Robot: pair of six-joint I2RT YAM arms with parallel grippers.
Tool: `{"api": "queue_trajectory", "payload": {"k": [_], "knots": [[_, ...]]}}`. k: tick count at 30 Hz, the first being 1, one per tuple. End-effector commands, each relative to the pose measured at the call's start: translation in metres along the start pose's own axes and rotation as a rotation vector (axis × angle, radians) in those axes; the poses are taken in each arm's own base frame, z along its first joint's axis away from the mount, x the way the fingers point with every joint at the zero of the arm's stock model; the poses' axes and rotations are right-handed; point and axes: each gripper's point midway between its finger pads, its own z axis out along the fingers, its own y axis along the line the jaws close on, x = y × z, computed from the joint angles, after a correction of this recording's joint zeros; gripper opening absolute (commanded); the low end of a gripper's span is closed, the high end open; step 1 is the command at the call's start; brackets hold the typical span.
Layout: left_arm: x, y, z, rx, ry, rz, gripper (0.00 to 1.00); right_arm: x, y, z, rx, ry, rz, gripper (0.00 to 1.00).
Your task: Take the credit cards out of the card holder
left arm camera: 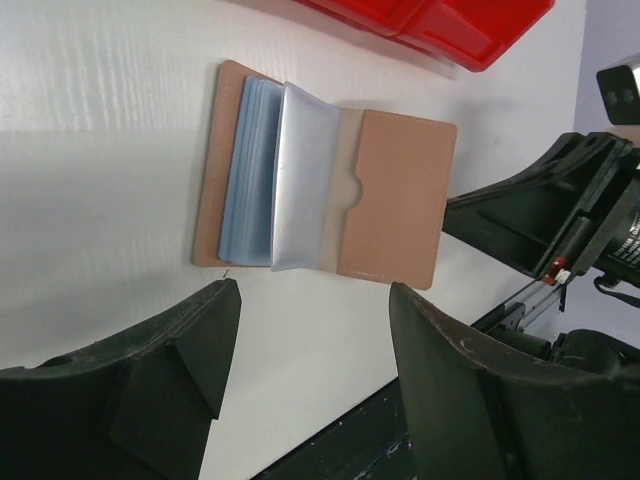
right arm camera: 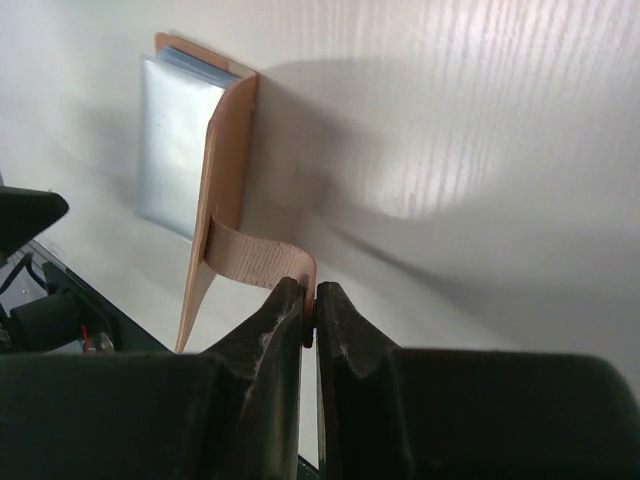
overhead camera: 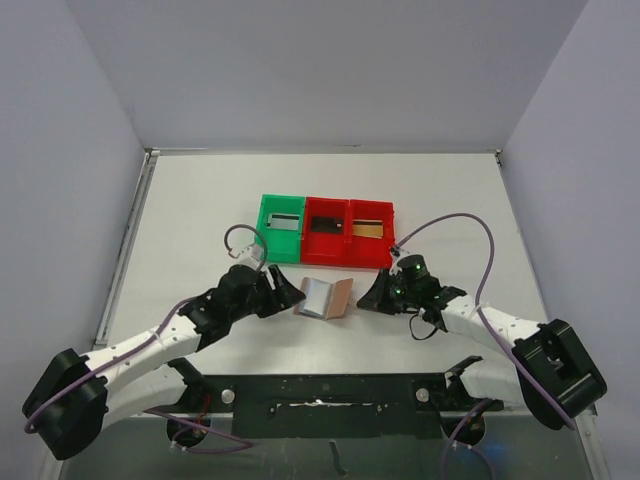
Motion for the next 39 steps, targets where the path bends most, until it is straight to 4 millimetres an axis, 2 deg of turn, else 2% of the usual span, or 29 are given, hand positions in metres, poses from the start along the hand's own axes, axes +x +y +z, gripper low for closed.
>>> {"api": "queue_trajectory", "payload": {"k": [1,8,15,23,29,35,39], "knots": [[-0.024,-0.053,0.004,0.154,-0.047,0.071,0.60,0.001,-0.005,0.003,-0.002,-0.005,-0.021,0.00],[-0.018,-0.051,0.024,0.128,-0.004,0.096,0.58,0.001,-0.012,0.008,0.021,-0.001,-0.022,0.00],[-0.008,-0.031,0.043,0.069,0.024,0.093,0.56,0.002,-0.017,0.014,0.038,0.006,-0.008,0.00],[-0.004,-0.050,0.051,0.162,0.043,0.088,0.44,0.005,-0.024,0.018,0.059,0.014,0.004,0.00],[0.006,-0.037,0.062,0.121,0.079,0.063,0.43,0.005,-0.023,0.019,0.057,0.019,0.008,0.00],[-0.002,-0.044,0.056,0.108,0.039,0.078,0.47,0.005,-0.025,0.019,0.065,0.019,0.009,0.00],[-0.010,-0.034,0.054,0.050,-0.003,0.070,0.50,0.005,-0.027,0.019,0.071,0.018,0.011,0.00]]}}
